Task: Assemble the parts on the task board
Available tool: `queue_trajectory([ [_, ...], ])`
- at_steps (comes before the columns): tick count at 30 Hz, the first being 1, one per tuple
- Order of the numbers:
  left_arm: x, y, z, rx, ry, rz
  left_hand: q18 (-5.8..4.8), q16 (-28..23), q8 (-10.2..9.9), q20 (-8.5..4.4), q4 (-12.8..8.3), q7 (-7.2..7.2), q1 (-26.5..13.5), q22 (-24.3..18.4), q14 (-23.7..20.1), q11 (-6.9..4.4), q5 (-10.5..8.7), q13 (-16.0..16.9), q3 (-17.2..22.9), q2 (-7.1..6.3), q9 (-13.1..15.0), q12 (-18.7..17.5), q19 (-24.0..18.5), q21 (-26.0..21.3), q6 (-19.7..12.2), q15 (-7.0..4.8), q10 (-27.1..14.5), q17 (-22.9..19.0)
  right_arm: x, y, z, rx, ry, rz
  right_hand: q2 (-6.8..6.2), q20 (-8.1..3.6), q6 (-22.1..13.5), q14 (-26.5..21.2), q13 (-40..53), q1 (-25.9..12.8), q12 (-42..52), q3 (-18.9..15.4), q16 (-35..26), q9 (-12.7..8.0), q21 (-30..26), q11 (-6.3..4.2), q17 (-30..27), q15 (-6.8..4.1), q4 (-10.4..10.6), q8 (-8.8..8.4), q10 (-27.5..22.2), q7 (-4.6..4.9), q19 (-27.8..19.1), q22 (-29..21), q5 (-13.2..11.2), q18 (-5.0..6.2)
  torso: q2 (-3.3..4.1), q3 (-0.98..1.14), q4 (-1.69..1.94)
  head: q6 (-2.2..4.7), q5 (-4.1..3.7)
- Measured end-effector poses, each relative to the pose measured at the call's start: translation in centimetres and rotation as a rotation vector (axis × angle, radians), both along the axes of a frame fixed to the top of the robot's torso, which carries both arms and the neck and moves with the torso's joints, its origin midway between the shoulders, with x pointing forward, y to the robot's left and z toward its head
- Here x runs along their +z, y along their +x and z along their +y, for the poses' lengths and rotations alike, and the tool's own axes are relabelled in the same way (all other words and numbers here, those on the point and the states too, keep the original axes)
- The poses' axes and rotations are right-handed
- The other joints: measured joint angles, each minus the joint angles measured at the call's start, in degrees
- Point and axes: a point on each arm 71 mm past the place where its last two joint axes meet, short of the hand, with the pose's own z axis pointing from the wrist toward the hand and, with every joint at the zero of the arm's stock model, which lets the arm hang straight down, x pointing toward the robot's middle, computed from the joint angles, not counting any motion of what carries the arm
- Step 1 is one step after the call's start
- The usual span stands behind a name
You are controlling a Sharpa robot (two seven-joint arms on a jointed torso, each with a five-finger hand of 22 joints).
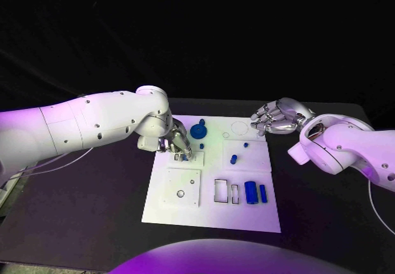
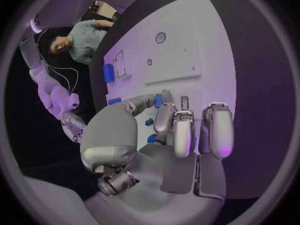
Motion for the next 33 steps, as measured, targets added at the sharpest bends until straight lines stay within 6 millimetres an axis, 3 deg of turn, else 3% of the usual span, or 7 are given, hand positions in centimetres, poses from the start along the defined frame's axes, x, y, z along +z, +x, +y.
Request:
queue_trajectory([
  [10,0.00,0.03,0.05,0.001,0.000,0.000,0.01,0.0,-0.2,0.00,1.2,0.02,-0.9,0.0,0.0,0.00,-0.48,0.0,-0.4,0.87,-0.1,0.0,0.0,-0.2,0.0,0.00,0.0,0.0,-0.02,0.03,-0.05,-0.001,-0.001,0.001,0.00,0.00,0.0,0.0,0.0,0.0,0.0,0.0,0.0,0.0,0.0,0.00,0.0,0.00,0.0,0.00,0.0,0.00,0.0,-0.1,0.0,0.00,0.00,-0.01,0.00,0.03,-0.01],
  [13,0.02,0.05,0.05,0.002,0.000,0.000,0.00,0.0,-0.2,0.00,1.7,0.03,-1.1,0.0,0.0,0.00,-1.65,0.0,-0.8,1.00,-0.1,0.0,0.0,-0.2,0.0,0.00,0.0,0.0,-0.03,0.08,-0.11,-0.003,-0.002,0.001,0.00,0.00,0.0,0.0,0.0,0.0,0.0,0.0,0.0,0.0,0.0,0.00,0.0,0.00,0.0,0.00,0.0,0.00,0.0,-0.1,0.0,0.00,0.01,-0.01,0.00,0.03,-0.04],
  [15,0.04,0.07,0.06,0.002,0.000,0.000,0.00,0.0,-0.2,0.00,2.4,0.03,-1.7,0.0,0.0,0.00,-3.21,0.0,-1.0,0.99,-0.1,0.0,0.0,-0.2,0.0,0.00,0.0,0.0,-0.04,0.11,-0.15,-0.004,-0.003,0.001,0.00,0.00,0.0,0.0,0.0,0.0,0.0,0.0,0.0,0.0,0.0,0.00,0.0,0.00,0.0,0.00,0.0,0.00,0.0,-0.1,0.0,0.00,0.01,-0.01,0.00,0.01,-0.04],
  [20,0.06,0.09,0.05,0.003,-0.001,0.000,0.00,0.0,-0.2,0.00,3.2,0.01,-2.7,0.0,0.0,0.00,-4.72,0.0,-1.6,0.70,-0.2,0.0,0.0,-0.2,0.0,0.00,0.0,0.0,-0.04,0.12,-0.17,-0.005,-0.003,0.001,0.00,0.20,-0.5,-0.3,-0.5,0.0,-0.3,-0.2,-0.5,-0.2,-0.6,0.33,-0.1,0.31,-0.2,0.00,-0.3,-0.11,-0.2,-0.7,0.0,0.00,0.01,-0.01,-0.02,-0.04,-0.03],
  [33,-0.04,0.04,0.04,0.002,0.000,0.002,0.00,0.0,-0.4,0.00,4.4,-0.02,-3.8,0.0,0.0,0.00,-5.59,0.0,-2.4,-0.04,-0.2,0.0,0.0,-0.6,0.0,0.00,0.0,0.0,-0.07,0.12,-0.14,-0.005,-0.002,0.000,0.00,0.62,-0.9,-0.8,-1.2,0.0,-0.5,-0.7,-1.4,-0.4,-1.4,0.72,-0.2,0.82,-0.4,0.23,-0.7,-0.15,-0.6,-1.7,0.0,0.00,-0.01,0.04,-0.01,-0.04,-0.08],
])
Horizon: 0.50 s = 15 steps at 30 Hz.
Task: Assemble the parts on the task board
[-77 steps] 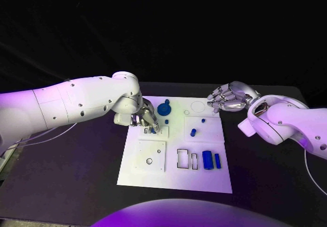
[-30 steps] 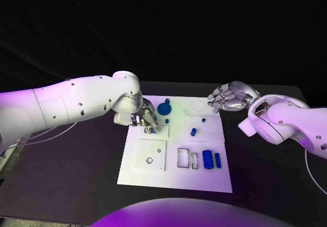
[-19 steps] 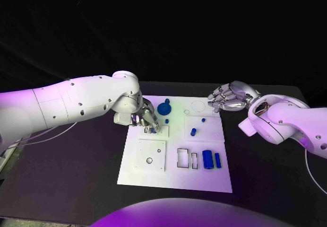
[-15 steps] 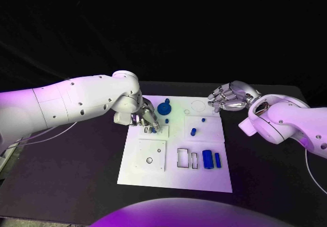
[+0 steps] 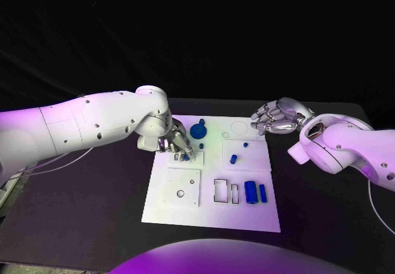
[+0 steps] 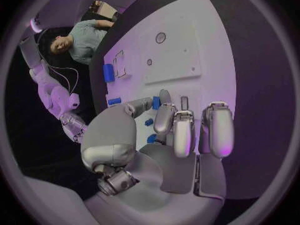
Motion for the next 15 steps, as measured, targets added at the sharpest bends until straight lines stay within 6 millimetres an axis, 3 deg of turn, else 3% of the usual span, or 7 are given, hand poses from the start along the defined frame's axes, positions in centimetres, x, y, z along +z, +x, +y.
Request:
queue_trajectory([
  [15,-0.02,0.05,0.09,0.003,0.001,0.000,0.01,0.0,0.0,0.00,1.7,-0.01,-1.4,0.0,0.0,0.00,-1.46,0.0,-1.0,-0.31,-0.1,0.0,0.0,0.0,0.4,0.00,0.0,0.0,-0.04,-0.01,-0.05,-0.001,0.000,0.001,0.23,0.51,-0.4,-0.6,-0.5,-0.2,0.0,-0.3,-0.7,-0.3,-1.1,0.21,-0.1,0.20,0.0,0.23,-0.2,-0.02,-0.5,-1.1,0.0,0.00,-0.02,-0.03,-0.01,0.13,0.01],
])
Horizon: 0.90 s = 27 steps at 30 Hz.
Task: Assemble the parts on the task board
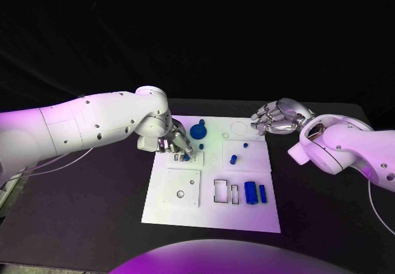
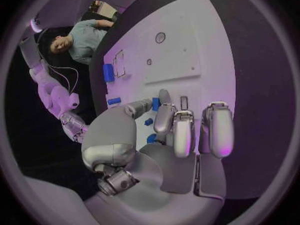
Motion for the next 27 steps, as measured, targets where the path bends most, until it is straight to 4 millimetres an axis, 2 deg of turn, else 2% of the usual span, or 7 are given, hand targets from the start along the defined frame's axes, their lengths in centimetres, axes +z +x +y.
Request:
queue_trajectory([
  [10,-0.01,0.02,0.16,0.002,0.001,0.000,0.00,0.0,0.0,0.00,0.3,0.00,-0.5,0.0,0.0,0.00,-0.22,0.0,0.0,-0.01,0.0,0.0,0.0,0.0,0.0,0.00,0.0,0.0,-0.03,-0.02,-0.05,-0.001,0.000,0.001,0.00,0.20,0.0,-0.4,-0.3,0.0,0.0,-0.2,-0.5,-0.1,-0.6,0.20,-0.1,0.41,0.2,0.00,-0.2,0.00,-0.2,-0.4,0.0,0.00,0.02,-0.02,0.01,-0.01,-0.01],
  [27,0.00,-0.19,0.35,-0.008,0.004,0.008,0.00,0.0,0.0,0.00,0.3,0.00,-0.5,0.0,0.0,0.00,-0.37,0.0,0.0,-0.01,0.0,0.0,0.0,0.0,0.0,0.00,0.0,0.0,-0.07,-0.03,-0.10,-0.002,0.000,0.002,0.00,0.20,0.0,-0.6,-0.3,0.0,0.0,-0.2,-0.5,-0.1,-0.5,0.20,-0.1,0.21,0.2,0.22,-0.2,0.00,-0.2,-0.6,0.0,0.00,0.02,-0.01,0.01,-0.06,0.09],
])
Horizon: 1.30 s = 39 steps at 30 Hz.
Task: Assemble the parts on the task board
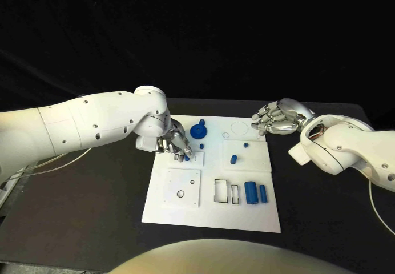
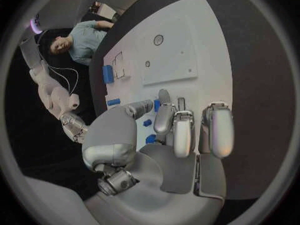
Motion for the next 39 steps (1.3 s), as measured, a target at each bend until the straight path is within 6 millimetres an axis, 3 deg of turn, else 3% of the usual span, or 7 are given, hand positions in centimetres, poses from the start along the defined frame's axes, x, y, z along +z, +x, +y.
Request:
queue_trajectory([
  [15,2.7,-0.1,1.1,0.016,-0.054,-0.047,0.00,0.0,-1.1,0.00,0.4,0.45,0.0,0.0,0.0,0.13,-1.31,-1.6,-0.4,-0.63,-0.3,-1.2,0.0,-0.9,-0.9,0.00,-1.0,0.0,-0.1,0.1,-0.2,-0.006,-0.002,0.001,0.00,0.00,0.0,0.0,-0.1,0.0,0.0,0.0,-0.2,0.0,0.0,0.00,0.0,0.00,0.0,0.00,0.0,0.00,0.0,0.0,0.0,0.00,-0.04,-0.03,0.02,0.49,-0.13],
  [20,4.3,0.2,2.4,0.052,-0.071,-0.090,0.01,0.0,-4.5,0.41,0.2,1.61,1.1,0.0,-0.1,1.03,-0.97,-2.5,-0.2,-1.67,-1.7,-1.9,0.0,-1.1,-3.7,0.55,-1.9,0.0,-0.2,0.1,-0.3,-0.008,-0.002,0.002,0.00,0.00,0.0,0.0,-0.1,0.0,0.0,0.0,-0.2,0.0,0.0,0.00,0.0,0.00,0.0,0.00,0.0,0.00,0.0,0.0,0.0,0.00,-0.05,0.00,0.04,0.71,-0.14],
  [23,4.8,0.5,3.1,0.073,-0.070,-0.114,0.00,0.0,-7.9,1.00,0.3,2.77,1.9,0.0,-0.1,1.96,-1.67,-3.5,-0.3,-2.46,-3.4,-2.7,0.1,-1.1,-6.5,1.59,-2.8,0.0,-0.2,0.1,-0.3,-0.007,-0.002,0.002,0.00,0.00,0.0,0.0,-0.1,0.0,0.0,0.0,-0.2,0.0,0.0,0.00,0.0,0.00,0.0,0.00,0.0,0.00,0.0,0.0,0.0,0.00,-0.07,0.04,0.05,0.90,-0.12],
  [27,5.2,1.1,4.2,0.112,-0.053,-0.163,0.00,0.0,-9.2,1.29,0.9,3.19,2.8,0.0,-0.1,2.48,-2.11,-6.1,-1.5,-3.44,-4.3,-4.6,0.0,-1.7,-7.1,1.92,-4.8,0.0,-0.2,0.1,-0.2,-0.006,-0.001,0.002,0.00,0.00,0.0,0.0,-0.1,0.0,0.0,0.0,-0.2,0.0,0.0,0.00,0.0,0.00,0.0,0.00,0.0,0.00,0.0,0.0,0.0,0.00,-0.05,0.04,0.08,1.20,-0.04],
  [29,5.3,1.4,4.6,0.129,-0.045,-0.186,0.00,0.0,-9.2,1.65,1.4,3.58,4.2,0.0,0.0,2.55,-0.51,-8.0,-2.7,-4.53,-4.5,-5.9,0.0,-2.3,-6.7,2.06,-6.1,0.0,-0.2,0.1,-0.2,-0.007,0.000,0.001,0.00,0.12,0.0,-0.1,-0.1,0.0,0.0,0.0,-0.2,0.0,-0.2,0.00,0.0,0.12,0.0,0.00,0.0,0.00,-0.1,-0.1,0.0,0.00,-0.01,-0.01,0.06,1.29,-0.04],
  [32,5.4,2.0,5.3,0.156,-0.033,-0.224,0.00,0.0,-9.2,1.65,3.3,3.08,5.6,0.0,0.0,2.56,6.97,-8.8,-6.6,-5.84,-4.5,-6.3,0.0,-2.3,-6.1,2.06,-6.5,0.0,-0.3,0.1,-0.2,-0.009,0.004,-0.002,0.00,0.21,0.0,-0.2,-0.3,0.0,0.0,-0.2,-0.6,-0.1,-0.3,0.00,-0.2,0.21,-0.2,0.00,0.0,0.00,-0.2,-0.4,0.0,0.00,0.03,-0.10,0.01,1.39,-0.07],
  [39,5.5,3.2,6.5,0.200,0.000,-0.288,0.01,0.0,-9.2,1.65,5.5,3.07,7.0,0.0,0.0,2.56,7.37,-9.0,-10.8,-5.48,-4.7,-6.3,0.0,-2.3,-6.1,2.06,-6.5,0.0,-0.3,0.1,-0.3,-0.019,0.017,-0.019,0.00,0.21,-0.4,-0.2,-0.4,0.0,0.0,-0.2,-0.6,-0.2,-0.7,0.21,-0.2,0.21,-0.2,0.22,-0.2,-0.02,-0.2,-0.7,0.3,0.00,0.05,-0.18,0.01,1.70,-0.02],
])
